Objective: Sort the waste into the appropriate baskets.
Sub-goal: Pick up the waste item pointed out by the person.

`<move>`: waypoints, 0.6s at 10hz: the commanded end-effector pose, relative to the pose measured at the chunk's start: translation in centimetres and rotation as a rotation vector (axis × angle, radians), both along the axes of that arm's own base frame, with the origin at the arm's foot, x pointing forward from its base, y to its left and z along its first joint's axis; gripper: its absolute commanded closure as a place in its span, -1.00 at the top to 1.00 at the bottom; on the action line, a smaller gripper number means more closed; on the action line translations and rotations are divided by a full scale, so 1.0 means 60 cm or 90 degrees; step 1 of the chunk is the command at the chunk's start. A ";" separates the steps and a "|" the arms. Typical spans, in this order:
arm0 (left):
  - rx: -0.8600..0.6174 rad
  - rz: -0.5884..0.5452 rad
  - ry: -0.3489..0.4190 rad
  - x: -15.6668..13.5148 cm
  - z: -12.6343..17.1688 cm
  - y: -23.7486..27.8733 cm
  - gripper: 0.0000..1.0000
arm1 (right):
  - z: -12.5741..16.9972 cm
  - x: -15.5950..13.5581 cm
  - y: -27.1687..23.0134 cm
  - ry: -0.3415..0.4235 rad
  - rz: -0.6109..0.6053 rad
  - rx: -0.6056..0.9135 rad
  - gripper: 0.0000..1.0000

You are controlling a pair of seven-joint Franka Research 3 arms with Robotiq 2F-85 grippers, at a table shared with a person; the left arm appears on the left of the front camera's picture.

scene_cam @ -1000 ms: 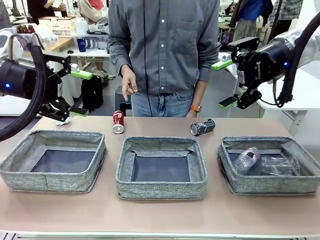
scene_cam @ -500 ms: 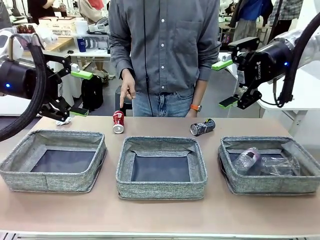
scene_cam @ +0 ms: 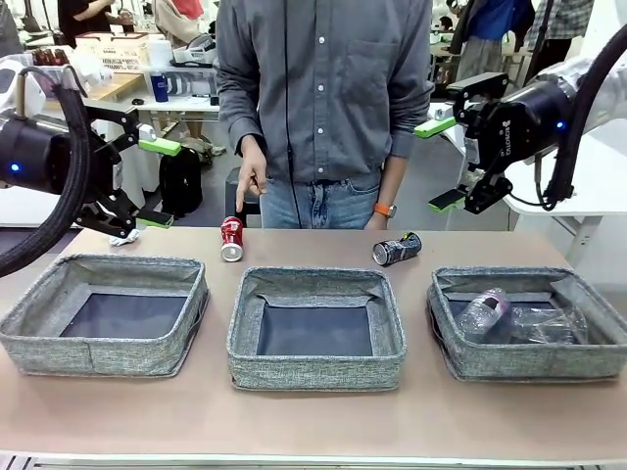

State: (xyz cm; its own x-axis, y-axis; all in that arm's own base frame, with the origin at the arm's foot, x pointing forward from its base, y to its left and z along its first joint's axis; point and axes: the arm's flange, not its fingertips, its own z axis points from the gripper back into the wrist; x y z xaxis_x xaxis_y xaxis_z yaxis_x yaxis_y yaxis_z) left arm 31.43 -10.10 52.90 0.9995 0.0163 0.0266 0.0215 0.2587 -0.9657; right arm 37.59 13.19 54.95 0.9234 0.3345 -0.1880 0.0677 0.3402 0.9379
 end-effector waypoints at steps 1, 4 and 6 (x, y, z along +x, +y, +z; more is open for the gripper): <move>0.000 0.000 0.000 0.000 0.000 0.000 1.00 | 0.003 -0.001 0.002 0.005 -0.013 -0.002 1.00; 0.429 0.044 0.025 0.058 0.010 -0.075 1.00 | 0.003 -0.001 0.002 0.005 -0.013 -0.002 1.00; 0.627 0.077 0.013 0.128 0.006 -0.120 1.00 | 0.003 -0.001 0.002 0.005 -0.013 -0.002 1.00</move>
